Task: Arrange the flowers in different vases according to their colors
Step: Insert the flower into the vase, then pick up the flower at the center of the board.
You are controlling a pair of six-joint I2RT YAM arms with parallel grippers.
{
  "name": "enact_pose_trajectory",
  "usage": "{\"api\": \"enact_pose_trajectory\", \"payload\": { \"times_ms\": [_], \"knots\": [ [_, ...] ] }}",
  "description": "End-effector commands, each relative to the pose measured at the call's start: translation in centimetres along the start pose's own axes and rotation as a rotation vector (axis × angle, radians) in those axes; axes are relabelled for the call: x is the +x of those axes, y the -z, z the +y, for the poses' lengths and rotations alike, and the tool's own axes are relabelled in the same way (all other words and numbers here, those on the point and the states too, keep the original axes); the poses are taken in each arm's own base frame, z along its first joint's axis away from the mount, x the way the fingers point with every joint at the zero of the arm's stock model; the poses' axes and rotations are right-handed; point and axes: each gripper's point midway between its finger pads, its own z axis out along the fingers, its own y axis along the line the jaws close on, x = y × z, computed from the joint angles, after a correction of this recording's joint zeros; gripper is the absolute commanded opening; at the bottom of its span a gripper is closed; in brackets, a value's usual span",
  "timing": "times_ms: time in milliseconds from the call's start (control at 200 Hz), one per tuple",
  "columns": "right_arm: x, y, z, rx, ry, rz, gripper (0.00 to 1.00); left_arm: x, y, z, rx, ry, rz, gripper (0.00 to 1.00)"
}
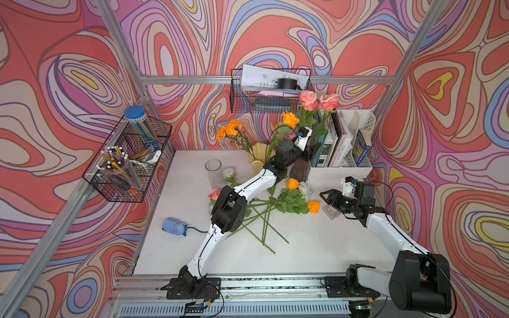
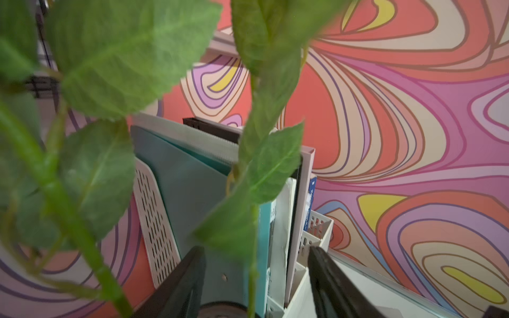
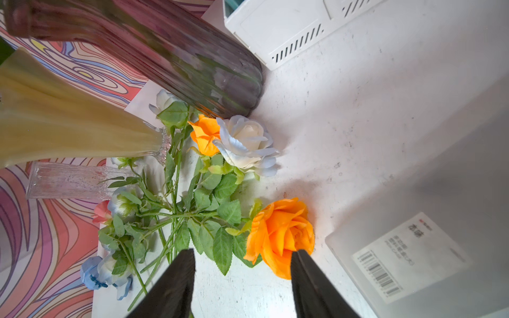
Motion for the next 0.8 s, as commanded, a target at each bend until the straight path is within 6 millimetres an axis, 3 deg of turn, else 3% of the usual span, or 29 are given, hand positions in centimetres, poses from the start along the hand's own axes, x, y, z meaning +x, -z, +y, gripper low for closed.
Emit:
{"api": "enact_pose_trajectory", "payload": {
  "times_ms": [0, 130, 341, 451, 561, 701, 796],
  "knots": [
    [0.7, -0.5, 0.3, -0.051, 0.0, 0.027, 0.57, -10.3, 3.5, -0.9, -0.025, -0.006, -0.14, 0.73],
    [0.9, -0.9, 0.7, -0.088, -0.011, 0.05, 0.58, -9.9, 7.7, -0.9, -0.093, 0.005, -0.063, 0.75],
    [1.8, -2.2, 3.0, -0.189, 0.017, 0.127, 0.58, -6.3, 15.8, 0.3, -0.264, 0.036, 0.155, 0.75],
    [4.3, -3.4, 6.6, -0.252, 0.131, 0.22, 0.59, -4.4, 21.3, 0.8, -0.362, 0.097, 0.222, 0.74],
    [7.8, -4.8, 10.7, -0.259, 0.313, 0.312, 0.59, -0.7, 26.7, 0.8, -0.438, 0.168, 0.368, 0.71],
    [9.9, -5.9, 14.6, -0.289, 0.441, 0.342, 0.58, 4.3, 34.6, 2.2, -0.657, 0.24, 0.55, 0.67],
    [12.1, -7.2, 17.3, -0.279, 0.578, 0.369, 0.58, 5.6, 40.0, 2.8, -0.794, 0.275, 0.585, 0.66]
  ]
}}
